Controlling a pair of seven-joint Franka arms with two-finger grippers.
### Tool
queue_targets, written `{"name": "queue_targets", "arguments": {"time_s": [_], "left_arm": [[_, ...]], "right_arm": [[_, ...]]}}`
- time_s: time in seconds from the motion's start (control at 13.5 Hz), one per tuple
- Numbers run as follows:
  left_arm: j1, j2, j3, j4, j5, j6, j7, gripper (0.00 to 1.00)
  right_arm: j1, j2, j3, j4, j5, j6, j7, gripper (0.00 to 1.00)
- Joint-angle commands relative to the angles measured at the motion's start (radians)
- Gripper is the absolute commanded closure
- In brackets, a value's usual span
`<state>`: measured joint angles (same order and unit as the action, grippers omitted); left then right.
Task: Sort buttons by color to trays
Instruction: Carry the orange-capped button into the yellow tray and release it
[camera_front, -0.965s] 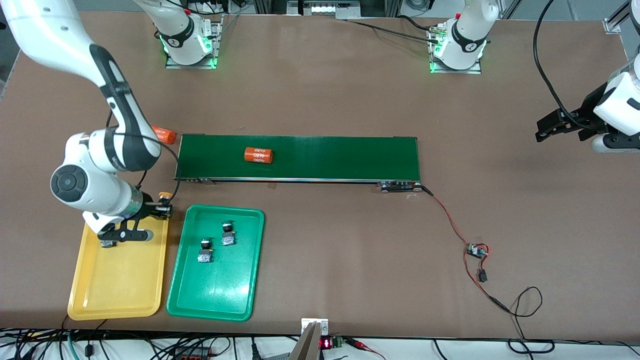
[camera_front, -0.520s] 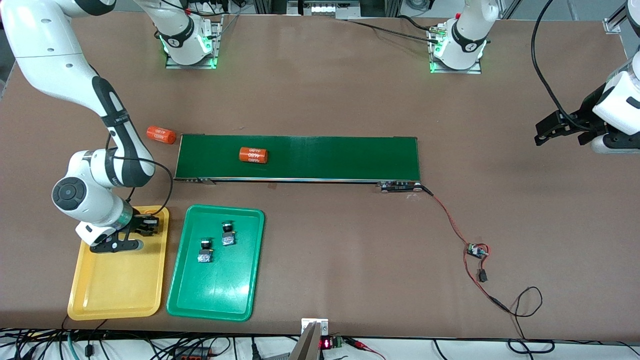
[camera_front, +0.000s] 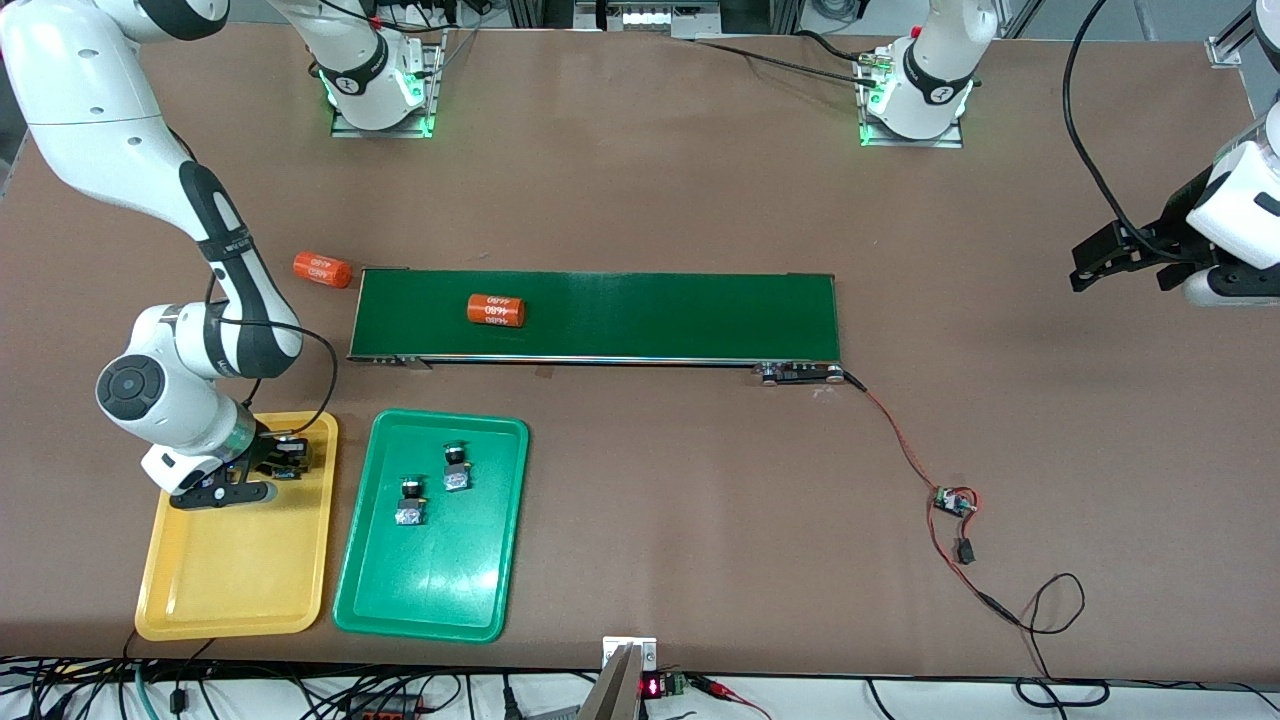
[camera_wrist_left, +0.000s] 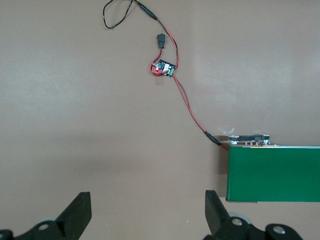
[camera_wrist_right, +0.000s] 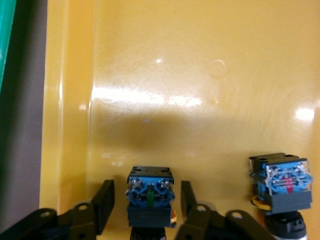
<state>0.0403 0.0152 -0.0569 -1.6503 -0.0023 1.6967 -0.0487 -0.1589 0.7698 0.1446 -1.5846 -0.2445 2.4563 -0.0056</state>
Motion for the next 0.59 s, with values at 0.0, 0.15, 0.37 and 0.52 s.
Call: {"name": "queue_targets", "arguments": {"time_s": [0.0, 0.15, 0.37, 0.52], "left_arm": [[0.000, -0.017, -0.001, -0.005, 0.016, -0.003, 0.020, 0.00], [0.000, -0.017, -0.001, -0.005, 0.016, -0.003, 0.020, 0.00], [0.000, -0.017, -0.001, -0.005, 0.016, -0.003, 0.020, 0.00], [0.000, -0.017, -0.001, -0.005, 0.016, -0.005, 0.020, 0.00]], "right_arm": [[0.001, -0.012, 0.007, 0.015, -0.006, -0.006, -0.008, 0.00], [0.007, -0.058, 0.009, 0.012, 0.001, -0.086, -0.001, 0.00], [0.036, -0.159, 0.010, 0.012, 0.069, -0.258, 0.057, 0.00], [0.061, -0.226, 0.010, 0.012, 0.080, -0.368, 0.094, 0.00]]}}
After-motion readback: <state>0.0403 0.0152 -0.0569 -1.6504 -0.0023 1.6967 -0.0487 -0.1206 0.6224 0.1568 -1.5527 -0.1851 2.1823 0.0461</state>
